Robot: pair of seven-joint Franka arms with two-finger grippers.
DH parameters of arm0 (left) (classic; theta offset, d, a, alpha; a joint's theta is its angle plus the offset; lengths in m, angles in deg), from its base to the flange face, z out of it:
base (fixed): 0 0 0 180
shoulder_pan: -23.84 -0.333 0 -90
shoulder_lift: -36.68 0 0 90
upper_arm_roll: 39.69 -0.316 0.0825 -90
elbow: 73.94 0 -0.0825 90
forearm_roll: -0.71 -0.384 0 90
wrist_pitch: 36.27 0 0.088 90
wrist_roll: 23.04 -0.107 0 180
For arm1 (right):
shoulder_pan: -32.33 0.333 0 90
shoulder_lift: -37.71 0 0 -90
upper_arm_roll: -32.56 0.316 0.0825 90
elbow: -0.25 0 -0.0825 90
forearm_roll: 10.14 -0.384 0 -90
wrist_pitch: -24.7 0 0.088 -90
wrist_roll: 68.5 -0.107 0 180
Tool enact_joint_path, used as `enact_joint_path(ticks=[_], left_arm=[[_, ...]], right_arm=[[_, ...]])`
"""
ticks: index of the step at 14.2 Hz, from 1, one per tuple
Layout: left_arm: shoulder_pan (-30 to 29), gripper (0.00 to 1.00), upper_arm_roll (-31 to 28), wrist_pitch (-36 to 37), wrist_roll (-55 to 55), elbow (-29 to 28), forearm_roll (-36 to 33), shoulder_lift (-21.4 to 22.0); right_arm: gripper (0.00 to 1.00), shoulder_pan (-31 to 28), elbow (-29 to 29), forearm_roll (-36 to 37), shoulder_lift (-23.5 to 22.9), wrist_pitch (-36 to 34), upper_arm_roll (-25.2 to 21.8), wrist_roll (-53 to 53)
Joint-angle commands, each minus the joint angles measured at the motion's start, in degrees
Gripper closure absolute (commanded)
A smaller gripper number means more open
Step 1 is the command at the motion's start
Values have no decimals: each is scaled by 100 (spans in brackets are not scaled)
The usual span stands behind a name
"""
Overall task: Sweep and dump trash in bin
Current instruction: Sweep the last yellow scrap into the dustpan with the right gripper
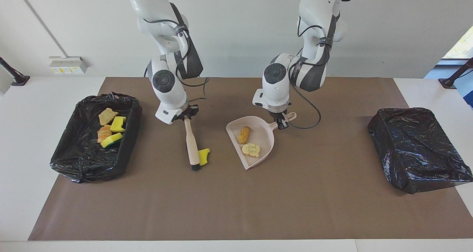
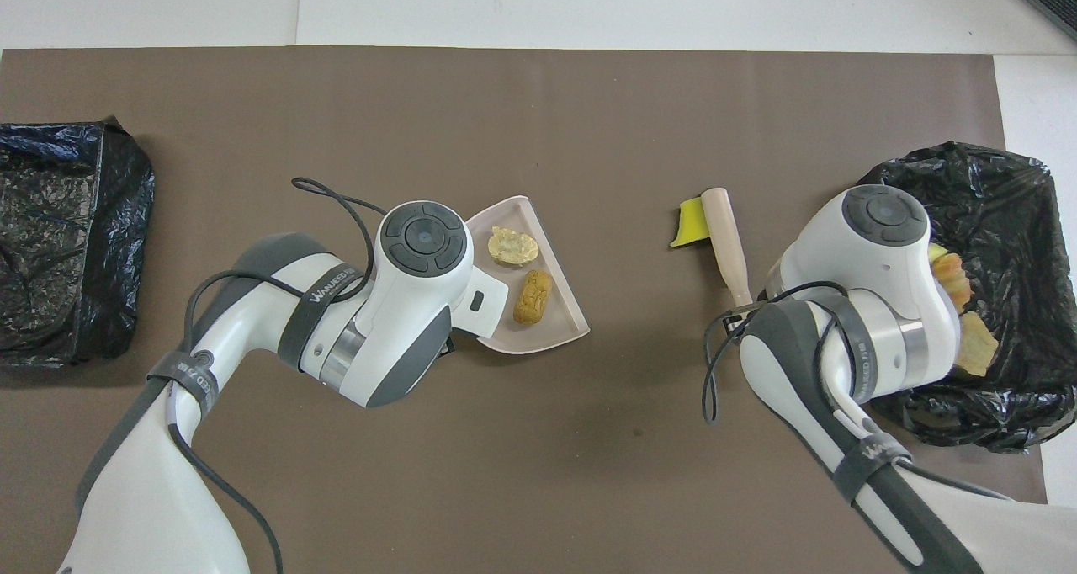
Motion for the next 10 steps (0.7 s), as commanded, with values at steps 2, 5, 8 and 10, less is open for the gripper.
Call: enact_joint_path(ticks=[2,5,8,10], left_arm=[[77,100,-40,77,-2,-327,-143,231],[68,100,-31,51,-81,-363,-143,257],[-29,100,-40,-28,-694,-363,-134,248],[-169,100,-31,-99,-1134,-354,-126,257]], right_arm=[[100,-65,-124,-758,98,99,522,168],[100,-65,-176,-1800,177,90,628,590],[100,-57,-185,-2490,326,90,804,583],[100,-57,-176,-2325,545,46,778,618]])
